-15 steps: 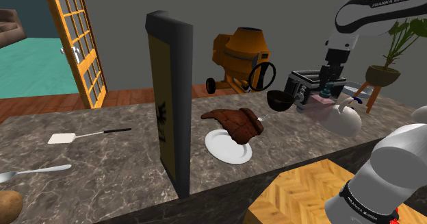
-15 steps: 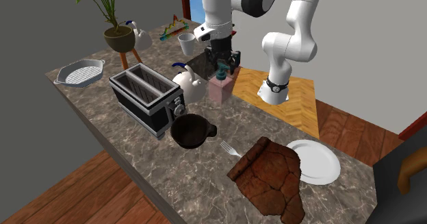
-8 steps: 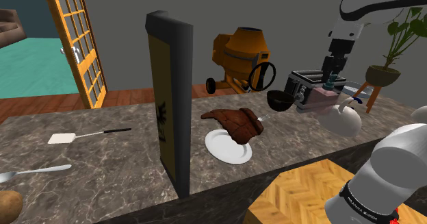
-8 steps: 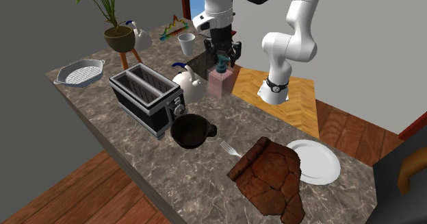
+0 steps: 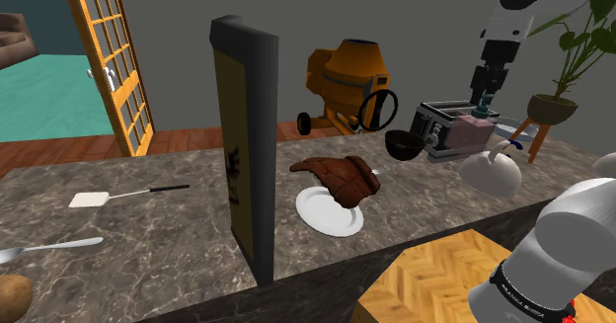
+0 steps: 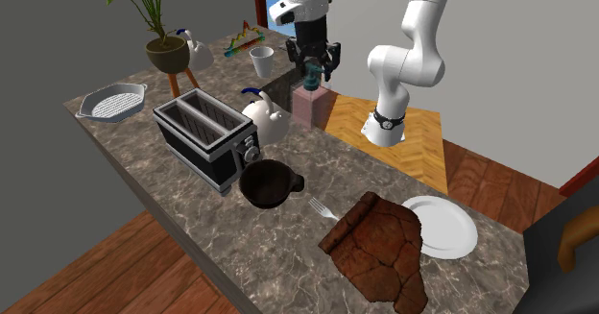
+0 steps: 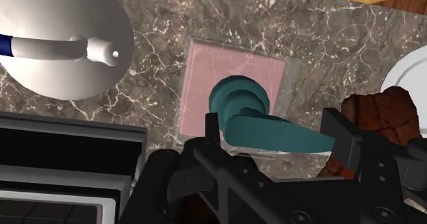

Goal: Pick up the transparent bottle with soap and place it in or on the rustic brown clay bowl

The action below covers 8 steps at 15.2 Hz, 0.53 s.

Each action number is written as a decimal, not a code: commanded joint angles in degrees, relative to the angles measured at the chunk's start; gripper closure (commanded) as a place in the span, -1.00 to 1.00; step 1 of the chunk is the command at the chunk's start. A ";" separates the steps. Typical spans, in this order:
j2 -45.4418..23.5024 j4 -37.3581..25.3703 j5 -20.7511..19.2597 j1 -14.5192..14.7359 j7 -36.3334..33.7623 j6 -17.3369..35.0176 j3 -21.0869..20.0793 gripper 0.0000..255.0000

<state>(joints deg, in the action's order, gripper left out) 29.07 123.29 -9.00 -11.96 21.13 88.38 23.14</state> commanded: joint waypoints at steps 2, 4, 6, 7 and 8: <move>-4.58 -5.50 1.50 1.13 0.26 -1.10 0.33 1.00; -9.12 -10.57 3.00 2.06 0.63 -1.82 0.79 1.00; -13.79 -15.99 4.63 2.80 1.15 -2.85 1.33 1.00; -16.18 -18.85 5.50 3.08 1.46 -3.48 1.61 1.00; -18.62 -21.82 6.41 3.30 1.80 -4.21 1.90 1.00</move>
<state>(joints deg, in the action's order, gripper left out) 13.00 104.52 -3.46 -8.88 22.43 84.84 24.63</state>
